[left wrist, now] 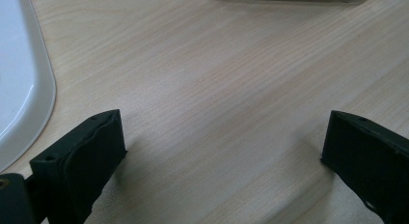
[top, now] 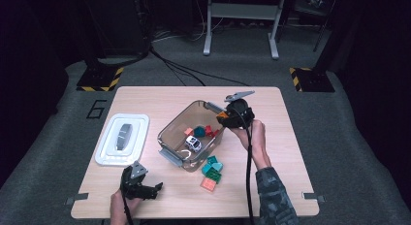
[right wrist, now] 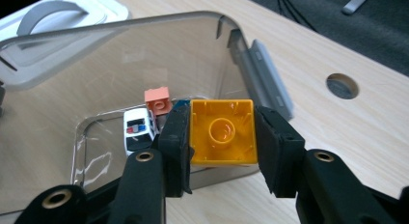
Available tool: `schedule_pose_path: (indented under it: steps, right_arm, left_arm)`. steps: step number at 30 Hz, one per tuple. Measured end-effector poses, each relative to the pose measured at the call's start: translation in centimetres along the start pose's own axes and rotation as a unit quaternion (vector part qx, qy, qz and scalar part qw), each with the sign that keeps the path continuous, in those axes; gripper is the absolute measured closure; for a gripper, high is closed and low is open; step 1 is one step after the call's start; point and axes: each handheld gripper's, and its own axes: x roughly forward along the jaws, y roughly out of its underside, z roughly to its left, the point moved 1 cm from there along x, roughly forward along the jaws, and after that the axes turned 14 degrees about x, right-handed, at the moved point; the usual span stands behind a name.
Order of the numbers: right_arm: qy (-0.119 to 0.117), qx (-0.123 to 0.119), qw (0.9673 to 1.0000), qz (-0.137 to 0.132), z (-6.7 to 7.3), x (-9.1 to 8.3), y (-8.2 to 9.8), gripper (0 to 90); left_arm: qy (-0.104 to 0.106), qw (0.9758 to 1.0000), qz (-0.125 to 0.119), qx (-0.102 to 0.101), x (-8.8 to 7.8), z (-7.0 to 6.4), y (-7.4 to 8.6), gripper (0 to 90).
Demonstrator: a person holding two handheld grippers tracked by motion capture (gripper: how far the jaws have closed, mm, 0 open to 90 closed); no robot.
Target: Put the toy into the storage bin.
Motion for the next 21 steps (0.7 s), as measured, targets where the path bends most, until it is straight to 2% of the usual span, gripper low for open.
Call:
schedule_pose_path:
  steps: [7, 14, 17, 21]
  right_arm:
    - [-0.003, -0.006, 0.9996, 0.027, 0.5, 1.7, 0.3, 58.8]
    - [-0.006, -0.008, 0.9988, 0.047, 0.6, 2.3, 0.5, 58.7]
    - [-0.007, -0.006, 0.9988, 0.048, 0.6, 2.3, 0.6, 58.0]
    - [-0.010, -0.003, 0.9990, 0.042, 0.5, 2.1, 0.8, 48.8]
  left_arm:
    - [0.000, 1.0000, 0.000, 0.001, 0.0, 0.0, 0.0, 1.1]
    - [0.000, 1.0000, 0.000, -0.001, 0.0, 0.0, 0.0, 1.1]
    - [0.000, 1.0000, 0.000, -0.001, 0.0, 0.0, 0.0, 1.1]
    - [0.001, 1.0000, 0.000, 0.000, 0.0, 0.0, 0.0, 1.1]
